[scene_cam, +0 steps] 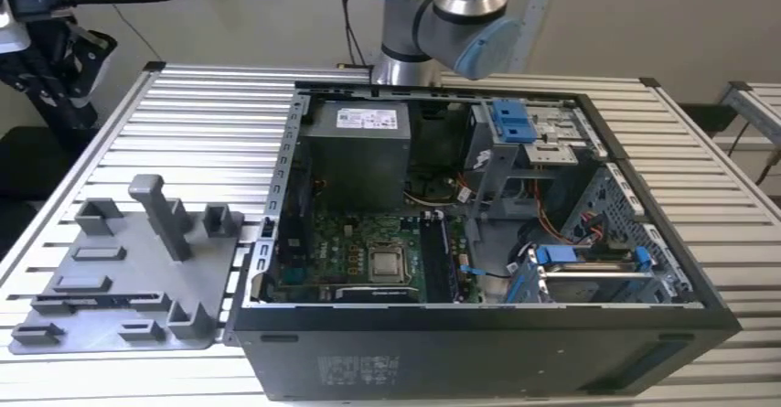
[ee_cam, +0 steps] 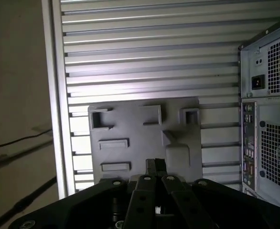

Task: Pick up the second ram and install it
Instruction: 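Reach for the second ram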

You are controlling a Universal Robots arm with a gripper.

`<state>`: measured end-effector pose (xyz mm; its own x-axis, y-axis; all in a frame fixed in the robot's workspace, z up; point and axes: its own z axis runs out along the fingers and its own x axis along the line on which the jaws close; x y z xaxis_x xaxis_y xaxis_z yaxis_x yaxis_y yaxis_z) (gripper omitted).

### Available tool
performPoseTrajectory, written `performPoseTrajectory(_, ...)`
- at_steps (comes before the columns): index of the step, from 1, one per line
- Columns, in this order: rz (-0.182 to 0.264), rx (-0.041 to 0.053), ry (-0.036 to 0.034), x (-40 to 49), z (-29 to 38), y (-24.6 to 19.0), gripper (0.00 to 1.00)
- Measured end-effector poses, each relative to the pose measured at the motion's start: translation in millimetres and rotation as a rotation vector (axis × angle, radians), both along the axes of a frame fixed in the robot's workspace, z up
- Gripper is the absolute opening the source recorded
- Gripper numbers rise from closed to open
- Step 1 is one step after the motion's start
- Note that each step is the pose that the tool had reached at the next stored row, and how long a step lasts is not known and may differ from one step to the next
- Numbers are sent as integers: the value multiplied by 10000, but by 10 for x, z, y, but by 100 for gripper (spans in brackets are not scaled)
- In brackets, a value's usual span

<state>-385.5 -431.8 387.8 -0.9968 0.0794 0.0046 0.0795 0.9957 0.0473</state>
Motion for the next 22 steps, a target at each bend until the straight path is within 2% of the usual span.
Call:
performPoseTrajectory(5, 0, 0, 5, -125, -3, -2, 11)
performPoseTrajectory(11, 0, 0, 9, -130, -2, -10, 11)
performPoseTrajectory(19, 177, 0, 23, -130, -7, -120, 11)
performPoseTrajectory(22, 333, -1, 23, -130, -7, -145, 11)
